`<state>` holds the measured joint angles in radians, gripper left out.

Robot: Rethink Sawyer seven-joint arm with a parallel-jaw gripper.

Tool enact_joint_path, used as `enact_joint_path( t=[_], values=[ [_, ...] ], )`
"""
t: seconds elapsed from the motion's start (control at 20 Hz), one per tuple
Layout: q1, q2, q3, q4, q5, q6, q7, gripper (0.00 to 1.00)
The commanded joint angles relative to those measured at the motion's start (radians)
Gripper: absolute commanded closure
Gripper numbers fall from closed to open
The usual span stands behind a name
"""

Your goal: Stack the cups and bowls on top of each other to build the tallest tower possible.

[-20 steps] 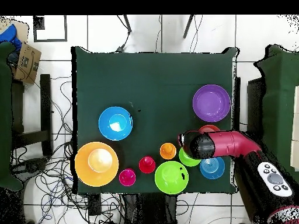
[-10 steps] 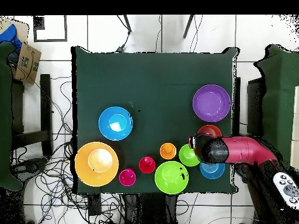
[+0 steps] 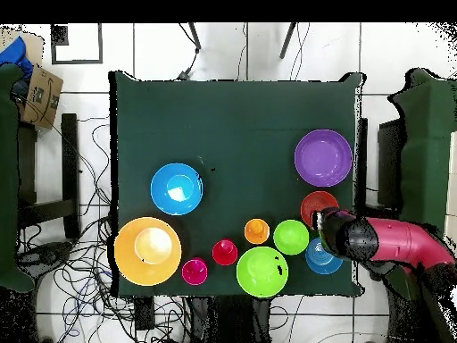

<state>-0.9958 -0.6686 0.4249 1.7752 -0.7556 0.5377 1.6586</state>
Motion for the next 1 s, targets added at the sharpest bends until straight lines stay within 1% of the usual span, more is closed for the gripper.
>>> enact_joint_path(
  t=[0.05, 0.2, 0.45, 0.6, 0.75, 1.0],
  values=[
    [0.01, 0.093, 0.064, 0.017, -0.069, -0.073, -0.105, 0.0],
    [0.003, 0.111, 0.069, 0.019, -0.07, -0.098, -0.094, 0.0],
    [0.011, 0.116, 0.062, 0.024, -0.064, -0.1, -0.077, 0.0],
    [0.028, 0.108, 0.051, 0.04, -0.053, -0.096, -0.051, 0.0],
    [0.046, 0.103, 0.038, 0.047, -0.059, -0.119, -0.026, 0.0],
    [0.072, 0.134, 0.019, 0.02, -0.077, -0.151, -0.008, 0.0]
  ],
)
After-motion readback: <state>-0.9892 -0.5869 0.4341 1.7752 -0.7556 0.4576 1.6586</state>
